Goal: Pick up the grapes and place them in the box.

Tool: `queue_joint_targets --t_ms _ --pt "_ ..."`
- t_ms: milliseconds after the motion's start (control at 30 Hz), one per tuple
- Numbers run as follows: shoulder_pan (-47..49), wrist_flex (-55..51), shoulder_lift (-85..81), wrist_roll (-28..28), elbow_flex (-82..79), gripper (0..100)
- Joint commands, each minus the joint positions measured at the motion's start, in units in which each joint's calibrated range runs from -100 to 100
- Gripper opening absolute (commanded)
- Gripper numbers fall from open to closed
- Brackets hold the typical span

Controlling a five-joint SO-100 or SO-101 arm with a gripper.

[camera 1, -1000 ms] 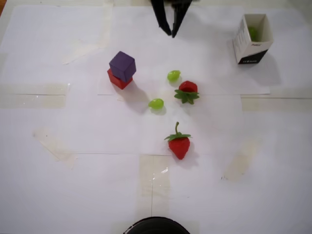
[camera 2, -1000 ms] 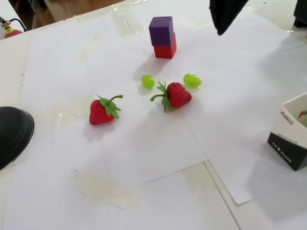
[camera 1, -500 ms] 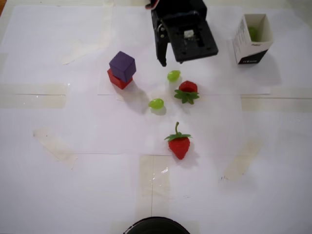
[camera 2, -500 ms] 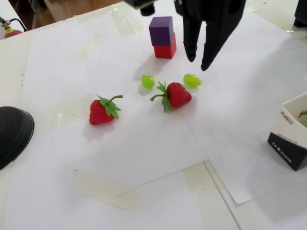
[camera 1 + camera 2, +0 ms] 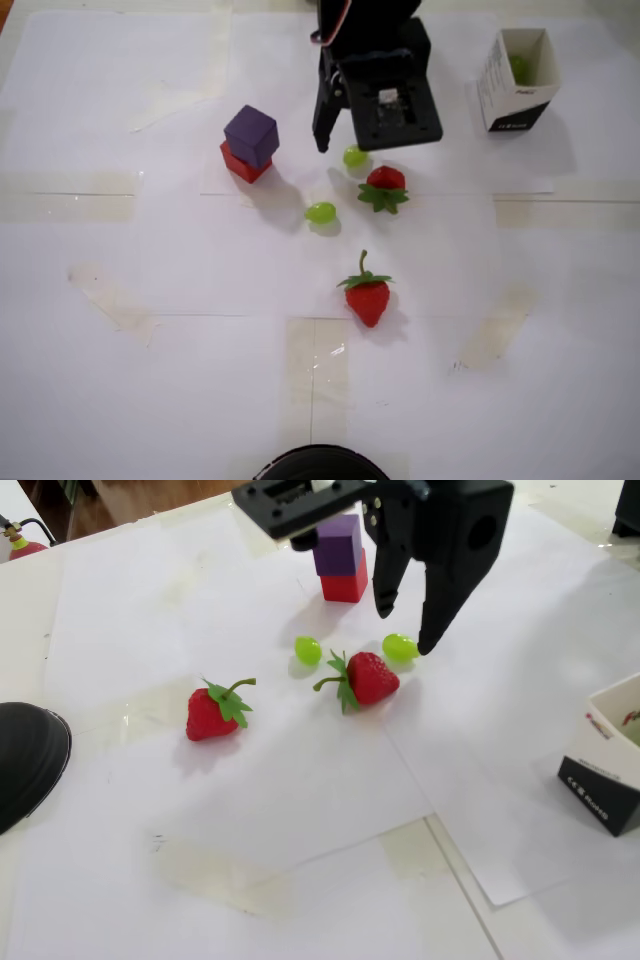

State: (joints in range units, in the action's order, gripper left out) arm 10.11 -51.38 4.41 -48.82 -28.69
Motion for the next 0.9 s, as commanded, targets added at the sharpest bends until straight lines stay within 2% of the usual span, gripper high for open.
queue_joint_targets --t_ms 0,133,867 --pt "0.3 2.5 0.0 -0.1 3.9 23" --pt "0.1 2.7 0.2 -0.1 3.7 20" --pt "-0.6 1.2 -1.2 -0.1 -0.4 15"
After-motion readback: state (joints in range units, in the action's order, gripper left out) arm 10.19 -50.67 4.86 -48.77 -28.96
